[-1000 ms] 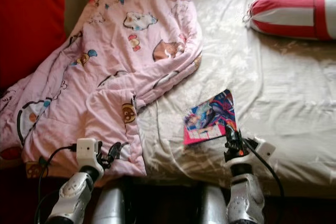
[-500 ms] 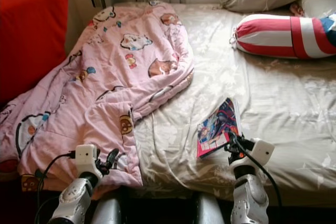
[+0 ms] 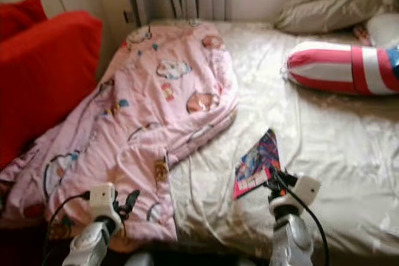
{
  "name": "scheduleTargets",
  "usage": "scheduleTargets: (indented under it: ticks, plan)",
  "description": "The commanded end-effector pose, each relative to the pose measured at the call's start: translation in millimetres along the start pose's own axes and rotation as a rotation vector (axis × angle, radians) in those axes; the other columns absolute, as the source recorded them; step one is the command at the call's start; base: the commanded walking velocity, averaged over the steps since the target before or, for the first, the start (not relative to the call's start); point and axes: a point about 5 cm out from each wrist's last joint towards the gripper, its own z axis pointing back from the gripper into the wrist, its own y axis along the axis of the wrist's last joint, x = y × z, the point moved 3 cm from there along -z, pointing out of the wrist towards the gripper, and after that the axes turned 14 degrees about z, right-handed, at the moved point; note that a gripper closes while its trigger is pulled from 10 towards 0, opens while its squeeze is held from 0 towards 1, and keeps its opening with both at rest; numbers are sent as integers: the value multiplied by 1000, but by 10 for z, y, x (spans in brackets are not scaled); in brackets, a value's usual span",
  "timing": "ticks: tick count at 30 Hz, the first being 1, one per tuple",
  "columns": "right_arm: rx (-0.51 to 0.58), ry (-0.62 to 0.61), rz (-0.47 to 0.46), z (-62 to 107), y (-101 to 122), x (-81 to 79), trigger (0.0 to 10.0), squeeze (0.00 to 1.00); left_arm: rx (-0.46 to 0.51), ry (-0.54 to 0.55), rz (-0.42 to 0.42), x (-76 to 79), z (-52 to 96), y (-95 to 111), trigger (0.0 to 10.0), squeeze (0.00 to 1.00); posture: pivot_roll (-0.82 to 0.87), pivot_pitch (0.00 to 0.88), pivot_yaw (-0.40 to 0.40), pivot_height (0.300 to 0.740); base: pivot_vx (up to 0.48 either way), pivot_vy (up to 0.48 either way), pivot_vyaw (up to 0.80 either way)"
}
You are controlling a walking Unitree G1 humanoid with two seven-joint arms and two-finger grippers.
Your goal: Clean up the room
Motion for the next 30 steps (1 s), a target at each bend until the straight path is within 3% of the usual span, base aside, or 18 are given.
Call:
scheduleTargets:
  ticks: [1,4,9,14,18,22,30]
  plan:
    - [3,1,28,-38,25,-20,10000,0,-117,80,-19,-206,133,-259,10000,0,-9,0,2,740,0,0,0]
    - [3,7,42,-41,21,-30,10000,0,-173,130,-13,-324,208,-370,10000,0,-13,0,0,740,0,0,0]
    - [4,74,132,-30,10,-118,10000,0,-356,174,-69,-483,447,-727,10000,0,-8,0,4,740,0,0,0]
    - [-12,116,241,-11,-44,-169,10000,0,-384,206,-46,-540,534,-820,10000,0,-21,0,3,740,0,0,0]
    - [-21,116,231,2,-78,-165,10000,0,-372,190,-26,-467,514,-836,10000,0,-16,0,-1,740,0,0,0]
    - [-38,94,240,-43,-61,-142,10000,0,-369,145,-61,-350,429,-798,10000,0,-17,0,-12,740,0,0,-147]
    - [-34,85,251,-49,-37,-118,10000,0,-372,141,-83,-337,398,-771,10000,0,-11,12,-19,740,0,-435,-703]
